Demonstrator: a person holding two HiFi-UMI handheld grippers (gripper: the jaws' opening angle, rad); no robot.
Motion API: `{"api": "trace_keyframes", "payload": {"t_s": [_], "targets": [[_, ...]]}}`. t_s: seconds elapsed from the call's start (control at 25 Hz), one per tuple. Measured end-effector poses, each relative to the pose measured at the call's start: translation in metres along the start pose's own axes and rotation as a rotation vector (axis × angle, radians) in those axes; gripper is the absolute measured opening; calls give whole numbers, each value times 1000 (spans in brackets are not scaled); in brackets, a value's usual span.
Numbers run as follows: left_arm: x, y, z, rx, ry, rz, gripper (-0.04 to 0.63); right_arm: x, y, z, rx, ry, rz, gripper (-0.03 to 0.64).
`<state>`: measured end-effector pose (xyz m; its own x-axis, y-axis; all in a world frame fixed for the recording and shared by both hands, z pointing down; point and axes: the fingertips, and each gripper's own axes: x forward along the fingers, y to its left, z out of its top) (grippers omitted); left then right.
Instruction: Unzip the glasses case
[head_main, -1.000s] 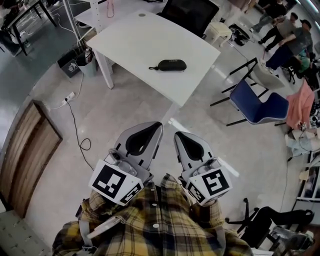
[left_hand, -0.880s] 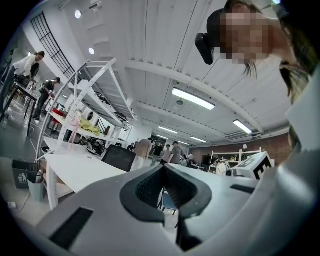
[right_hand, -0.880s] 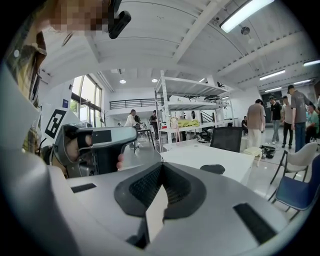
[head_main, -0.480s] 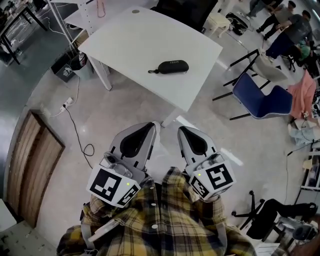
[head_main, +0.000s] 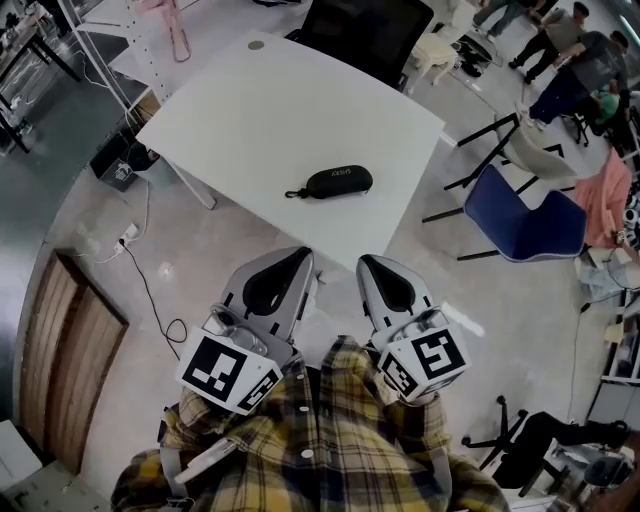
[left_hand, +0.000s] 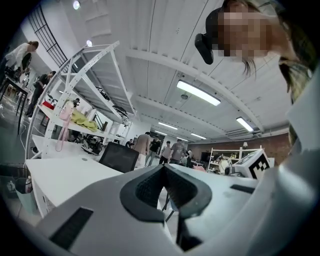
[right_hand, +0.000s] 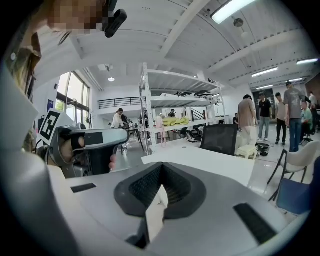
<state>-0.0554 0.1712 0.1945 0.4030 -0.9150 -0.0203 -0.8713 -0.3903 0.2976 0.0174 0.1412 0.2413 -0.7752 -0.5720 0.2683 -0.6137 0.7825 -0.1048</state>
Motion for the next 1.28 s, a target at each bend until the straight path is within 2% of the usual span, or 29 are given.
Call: {"api": "trace_keyframes", "payload": {"t_s": [0.52, 0.8, 1.08, 1.28], "targets": [[143, 72, 27, 3, 70, -66, 8, 91, -123, 49, 23, 13, -88, -2], [186, 90, 22, -3, 129, -153, 8, 107, -154, 44, 68, 42, -189, -2], [224, 100, 11, 22, 216, -291, 8, 116, -176, 30, 158, 57, -319, -2], [244, 105, -3, 56, 278, -321, 8, 118, -186, 24, 193, 69, -368, -2]]}}
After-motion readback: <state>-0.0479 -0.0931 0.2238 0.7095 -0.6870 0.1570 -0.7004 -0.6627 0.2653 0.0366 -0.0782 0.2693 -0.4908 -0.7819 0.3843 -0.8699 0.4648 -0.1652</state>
